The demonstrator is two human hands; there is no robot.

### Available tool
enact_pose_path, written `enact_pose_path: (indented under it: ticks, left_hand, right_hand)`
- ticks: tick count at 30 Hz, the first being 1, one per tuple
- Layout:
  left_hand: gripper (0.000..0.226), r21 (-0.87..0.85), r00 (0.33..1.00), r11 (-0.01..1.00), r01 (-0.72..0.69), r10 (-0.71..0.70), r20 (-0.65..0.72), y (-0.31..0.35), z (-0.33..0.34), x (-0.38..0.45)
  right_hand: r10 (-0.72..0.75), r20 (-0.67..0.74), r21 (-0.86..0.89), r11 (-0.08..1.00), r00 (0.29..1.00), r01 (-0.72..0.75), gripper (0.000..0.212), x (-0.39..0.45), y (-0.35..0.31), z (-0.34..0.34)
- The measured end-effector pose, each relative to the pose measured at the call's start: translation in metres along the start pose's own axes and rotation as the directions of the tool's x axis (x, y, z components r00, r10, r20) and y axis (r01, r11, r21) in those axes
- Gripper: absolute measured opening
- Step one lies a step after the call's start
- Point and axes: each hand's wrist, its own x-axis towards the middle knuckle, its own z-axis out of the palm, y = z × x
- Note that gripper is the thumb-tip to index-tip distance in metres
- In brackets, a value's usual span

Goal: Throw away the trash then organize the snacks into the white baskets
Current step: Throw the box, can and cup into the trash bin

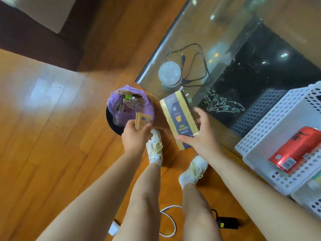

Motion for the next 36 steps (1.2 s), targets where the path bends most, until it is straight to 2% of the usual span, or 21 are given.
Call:
enact_pose_path:
  ticks: [3,5,8,14,18,21,23,30,36]
  left_hand:
    - [0.026,-0.160,0.972,0.961,0.225,-0.232,-0.027,-0.030,-0.033,0.016]
    - [0.033,-0.230,0.938,0.912,0.340,-0.347,0.013,-0.044,-0.046,0.029]
    - [0.041,-0.296,0.912,0.863,0.408,-0.397,0.100,-0.056,-0.056,0.050]
    - [0.038,-0.224,0.924,0.897,0.381,-0.380,0.051,-0.058,-0.057,0.090]
    - [0.041,-0.155,0.943,0.931,0.332,-0.330,0.036,-0.052,-0.057,0.101]
    - [0.060,-0.153,0.963,0.956,0.252,-0.232,0.136,-0.046,-0.058,0.096]
    - [0.066,-0.132,0.961,0.964,0.229,-0.203,0.187,-0.042,-0.059,0.088]
    - [0.056,-0.043,0.955,0.979,0.200,-0.185,0.233,-0.030,-0.058,0.046]
    - [0.031,-0.031,0.940,0.996,0.081,-0.067,0.334,0.006,-0.034,-0.019]
  right_hand:
    - [0.017,0.103,-0.097,0.995,0.994,-0.007,0.078,-0.003,-0.008,0.035]
    - [0.038,0.138,-0.137,0.990,0.990,-0.019,0.069,0.000,-0.010,0.057]
    - [0.121,0.168,-0.117,0.988,0.978,-0.102,0.057,0.012,-0.011,0.089]
    - [0.269,0.185,0.039,0.959,0.945,-0.280,0.041,0.042,-0.011,0.129]
    - [0.263,0.212,0.119,0.949,0.941,-0.292,0.058,0.054,-0.014,0.139]
    - [0.259,0.283,0.126,0.945,0.924,-0.303,0.072,0.059,-0.014,0.134]
    - [0.280,0.304,0.104,0.940,0.911,-0.324,0.074,0.057,-0.012,0.125]
    - [0.305,0.285,0.173,0.916,0.909,-0.361,0.060,0.028,0.002,0.078]
    - [0.185,0.237,0.297,0.921,0.954,-0.252,0.030,-0.021,0.006,0.015]
